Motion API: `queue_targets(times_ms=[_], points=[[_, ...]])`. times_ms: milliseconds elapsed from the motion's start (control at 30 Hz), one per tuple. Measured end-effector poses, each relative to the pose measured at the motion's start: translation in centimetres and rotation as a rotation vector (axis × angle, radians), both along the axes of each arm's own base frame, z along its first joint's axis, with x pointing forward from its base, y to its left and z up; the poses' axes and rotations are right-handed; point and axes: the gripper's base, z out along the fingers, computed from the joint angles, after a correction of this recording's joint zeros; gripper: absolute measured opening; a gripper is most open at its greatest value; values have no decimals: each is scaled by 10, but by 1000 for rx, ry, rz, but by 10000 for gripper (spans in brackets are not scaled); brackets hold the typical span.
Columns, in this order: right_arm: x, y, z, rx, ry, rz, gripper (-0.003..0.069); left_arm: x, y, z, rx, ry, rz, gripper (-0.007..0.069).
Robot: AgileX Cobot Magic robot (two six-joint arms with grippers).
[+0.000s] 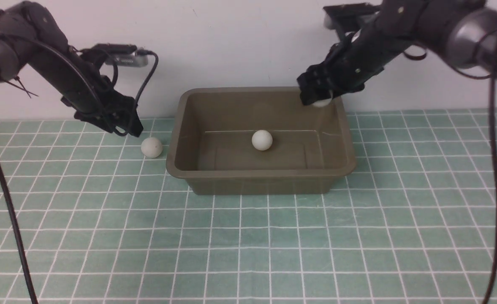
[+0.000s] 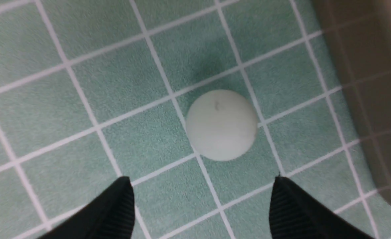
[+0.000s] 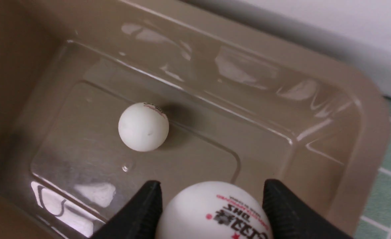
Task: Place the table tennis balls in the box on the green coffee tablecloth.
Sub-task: 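Release the ping pong ball into the bin and lift the gripper away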
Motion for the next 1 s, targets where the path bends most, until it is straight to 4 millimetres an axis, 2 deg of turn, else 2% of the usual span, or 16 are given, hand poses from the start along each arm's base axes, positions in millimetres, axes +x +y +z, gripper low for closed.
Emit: queue_targets(times_ms=[33,167,267,467,600,800,900,1000], points=[[1,1,-2,0,5,0,353,0,0,-2,-1,4,0,489],[10,5,-35,-22,92,9,353,7,-4,-20,-20,8,4,489],[11,6,-42,-30,108,17,353,10,-6,-23,-53,-16,14,489],[10,10,-43,-24,106,50,353,15,-12,-36,-111,-15,23,489],[12,11,-45,-23,103,55,406,16,-19,-46,-107,0,9,489],[15,13,-33,-10,69,58,442,18,-33,-51,-75,-21,-21,489],[15,12,-33,-11,74,60,441,19,-33,-51,-63,-23,-23,489],[14,12,-32,-13,80,63,441,18,-31,-52,-46,-19,-14,456]])
